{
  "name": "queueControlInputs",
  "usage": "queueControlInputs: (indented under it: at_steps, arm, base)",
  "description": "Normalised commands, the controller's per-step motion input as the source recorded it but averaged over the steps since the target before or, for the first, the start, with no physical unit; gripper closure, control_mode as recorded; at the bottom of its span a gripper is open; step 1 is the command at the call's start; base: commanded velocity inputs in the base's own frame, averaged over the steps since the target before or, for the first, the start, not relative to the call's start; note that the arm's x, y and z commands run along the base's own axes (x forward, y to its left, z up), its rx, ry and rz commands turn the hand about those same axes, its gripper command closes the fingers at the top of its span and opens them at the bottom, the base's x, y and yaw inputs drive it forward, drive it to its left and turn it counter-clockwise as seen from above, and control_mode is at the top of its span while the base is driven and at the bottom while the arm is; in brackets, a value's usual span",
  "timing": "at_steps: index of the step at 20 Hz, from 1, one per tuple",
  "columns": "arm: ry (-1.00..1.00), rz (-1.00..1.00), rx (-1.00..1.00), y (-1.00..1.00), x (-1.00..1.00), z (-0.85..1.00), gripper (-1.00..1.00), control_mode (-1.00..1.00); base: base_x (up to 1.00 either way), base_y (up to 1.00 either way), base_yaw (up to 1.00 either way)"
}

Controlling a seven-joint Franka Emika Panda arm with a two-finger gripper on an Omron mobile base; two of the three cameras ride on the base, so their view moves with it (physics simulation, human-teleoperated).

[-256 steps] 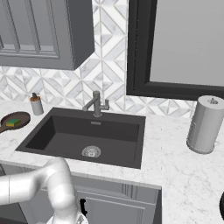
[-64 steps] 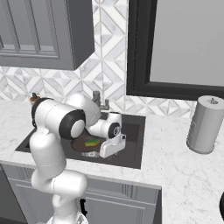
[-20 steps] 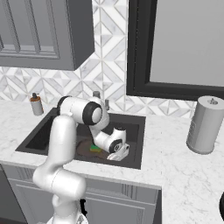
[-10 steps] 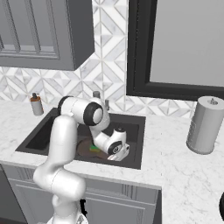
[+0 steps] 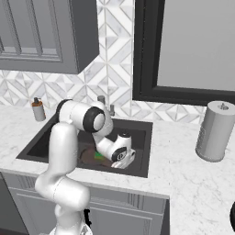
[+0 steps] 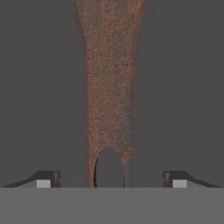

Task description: Pick the pan and sponge and place them into the sink. Then turn on the water.

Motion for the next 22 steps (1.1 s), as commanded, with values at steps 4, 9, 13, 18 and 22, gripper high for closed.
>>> queueControlInputs:
  at_steps: [4,9,13,18,22]
  arm:
    - [-0.01,0.00,0.00,0.00,0.00,0.97,-1.00,-1.00]
    - [-0.02,0.00,0.00,0.00,-0.09,0.99,-1.00,-1.00]
    - [-0.02,0.00,0.00,-0.03,-0.31,1.00,-1.00,-1.00]
    - [-0.03,-0.01,0.03,-0.01,-0.37,1.00,-1.00,-1.00]
    - [-0.12,0.00,0.10,0.00,-0.54,0.91,-1.00,-1.00]
  base:
    - [0.00,0.00,0.00]
    - [0.00,0.00,0.00]
    - [0.00,0.00,0.00]
    - [0.00,0.00,0.00]
    - [0.00,0.00,0.00]
